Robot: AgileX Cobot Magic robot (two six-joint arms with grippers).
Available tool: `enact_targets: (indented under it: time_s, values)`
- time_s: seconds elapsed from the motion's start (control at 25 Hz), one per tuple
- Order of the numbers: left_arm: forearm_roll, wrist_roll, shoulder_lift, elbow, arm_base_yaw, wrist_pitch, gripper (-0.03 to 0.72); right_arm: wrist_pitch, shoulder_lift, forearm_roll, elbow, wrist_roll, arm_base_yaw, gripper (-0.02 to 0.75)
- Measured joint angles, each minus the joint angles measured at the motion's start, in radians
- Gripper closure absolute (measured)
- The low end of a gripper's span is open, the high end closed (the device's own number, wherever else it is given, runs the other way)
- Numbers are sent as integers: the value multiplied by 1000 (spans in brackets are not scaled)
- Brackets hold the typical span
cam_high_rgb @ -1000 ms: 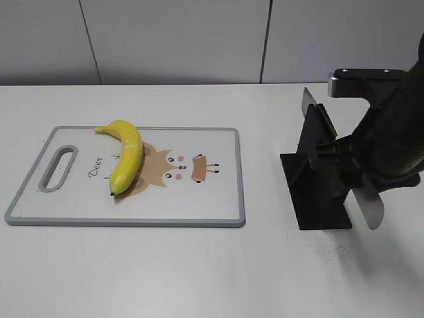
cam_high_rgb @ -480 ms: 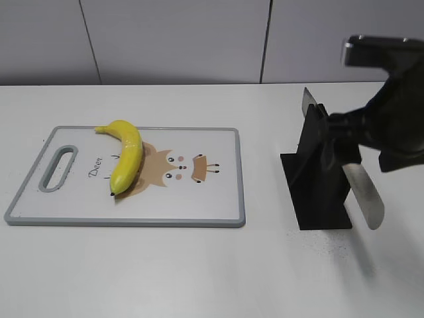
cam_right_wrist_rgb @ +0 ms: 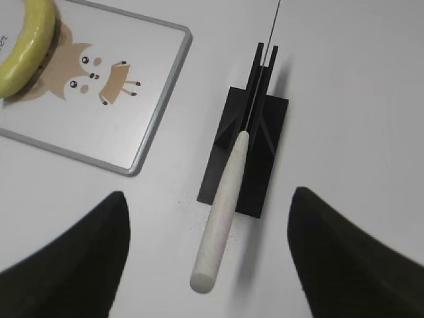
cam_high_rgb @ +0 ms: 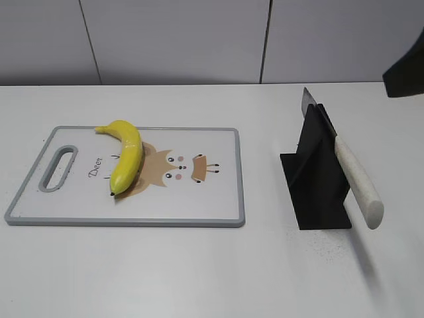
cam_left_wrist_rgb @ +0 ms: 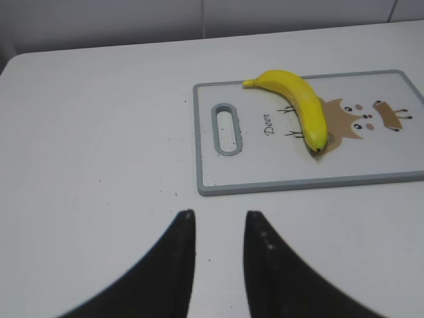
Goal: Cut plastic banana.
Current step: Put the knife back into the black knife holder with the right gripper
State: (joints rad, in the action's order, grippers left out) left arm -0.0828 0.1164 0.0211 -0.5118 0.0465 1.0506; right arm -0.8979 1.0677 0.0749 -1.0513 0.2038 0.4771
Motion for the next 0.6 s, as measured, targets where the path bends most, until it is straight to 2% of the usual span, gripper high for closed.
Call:
enact_targets:
  time_s: [0.28, 0.4, 0.6]
  values:
    - [0, 0, 0, 0, 0, 0, 445, -100, -141, -113, 22, -204, 0, 162]
    - [0, 0, 0, 0, 0, 0, 445, -103, -227, -152, 94, -218, 0, 162]
    - [0, 0, 0, 0, 0, 0, 446, -59, -405, -148, 272, -255, 0, 164]
